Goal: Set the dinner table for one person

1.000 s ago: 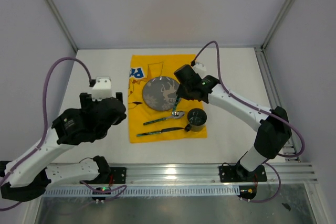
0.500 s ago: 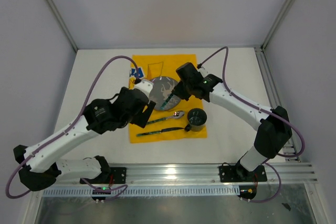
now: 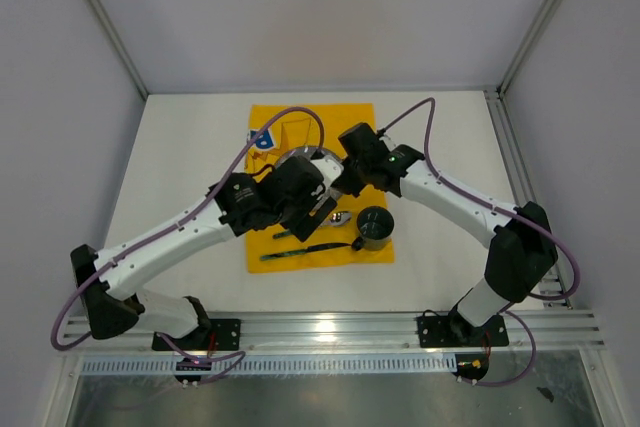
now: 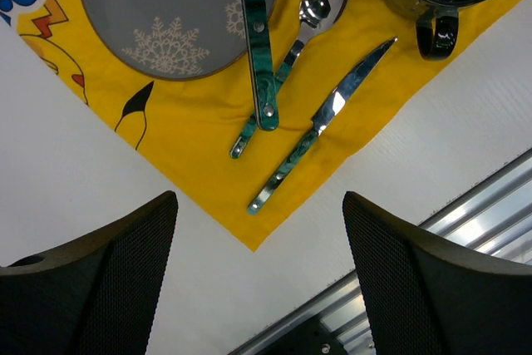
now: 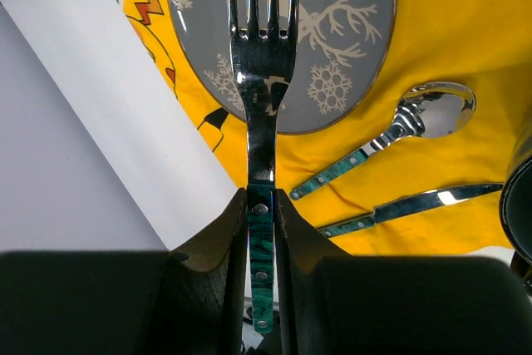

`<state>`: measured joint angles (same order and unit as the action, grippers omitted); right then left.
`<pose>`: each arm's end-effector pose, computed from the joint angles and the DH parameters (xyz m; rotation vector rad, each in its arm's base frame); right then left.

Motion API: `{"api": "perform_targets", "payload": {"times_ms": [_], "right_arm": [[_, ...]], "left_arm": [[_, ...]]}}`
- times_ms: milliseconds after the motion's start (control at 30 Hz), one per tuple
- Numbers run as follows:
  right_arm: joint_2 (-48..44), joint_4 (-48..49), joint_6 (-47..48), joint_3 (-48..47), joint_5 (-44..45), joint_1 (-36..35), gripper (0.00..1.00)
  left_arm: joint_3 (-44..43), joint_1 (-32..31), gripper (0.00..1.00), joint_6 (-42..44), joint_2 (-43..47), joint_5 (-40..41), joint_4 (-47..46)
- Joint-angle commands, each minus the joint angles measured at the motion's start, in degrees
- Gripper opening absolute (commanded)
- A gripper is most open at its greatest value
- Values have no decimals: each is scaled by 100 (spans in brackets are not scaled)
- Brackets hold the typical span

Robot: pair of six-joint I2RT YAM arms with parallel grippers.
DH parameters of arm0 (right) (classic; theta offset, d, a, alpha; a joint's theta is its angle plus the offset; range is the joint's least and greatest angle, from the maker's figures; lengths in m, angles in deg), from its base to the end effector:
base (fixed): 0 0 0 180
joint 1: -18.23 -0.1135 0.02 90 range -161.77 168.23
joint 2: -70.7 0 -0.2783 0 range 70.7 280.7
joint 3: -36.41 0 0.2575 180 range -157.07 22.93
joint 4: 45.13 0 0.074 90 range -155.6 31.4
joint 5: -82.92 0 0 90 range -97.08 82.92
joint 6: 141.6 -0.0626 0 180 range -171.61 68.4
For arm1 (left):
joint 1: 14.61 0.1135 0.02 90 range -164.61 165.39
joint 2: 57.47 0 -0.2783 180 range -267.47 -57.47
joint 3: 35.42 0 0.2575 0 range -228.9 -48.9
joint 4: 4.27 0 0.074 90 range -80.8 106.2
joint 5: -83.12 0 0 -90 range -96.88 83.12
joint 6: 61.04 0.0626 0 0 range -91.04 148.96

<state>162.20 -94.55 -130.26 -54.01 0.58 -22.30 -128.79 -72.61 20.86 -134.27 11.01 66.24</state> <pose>0.2876 0.2349 0.2819 0.9050 2.4281 0.7144 0.1657 -0.2289 0.3499 0.9191 2.2730 -0.1116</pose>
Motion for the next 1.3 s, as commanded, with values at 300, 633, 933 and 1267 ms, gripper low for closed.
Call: {"api": "perform_targets", "payload": {"times_ms": [300,633,933,1267], "right_arm": [[-502,325,-291,391,-370,-7,3],[201,-1116,-106,-1031,-1091,-7,3],[324,-976,-212,-823,-1030,-7,3],[623,-791,-265,-602,-1039,-7,3]], "left_arm": [[263,8,79,414,-494,1074,-1194],[651,8,75,731,-529,2043,-1564],[537,16,73,599,-609,1937,-1441],[176,8,74,555,-283,1622,-1116]]}}
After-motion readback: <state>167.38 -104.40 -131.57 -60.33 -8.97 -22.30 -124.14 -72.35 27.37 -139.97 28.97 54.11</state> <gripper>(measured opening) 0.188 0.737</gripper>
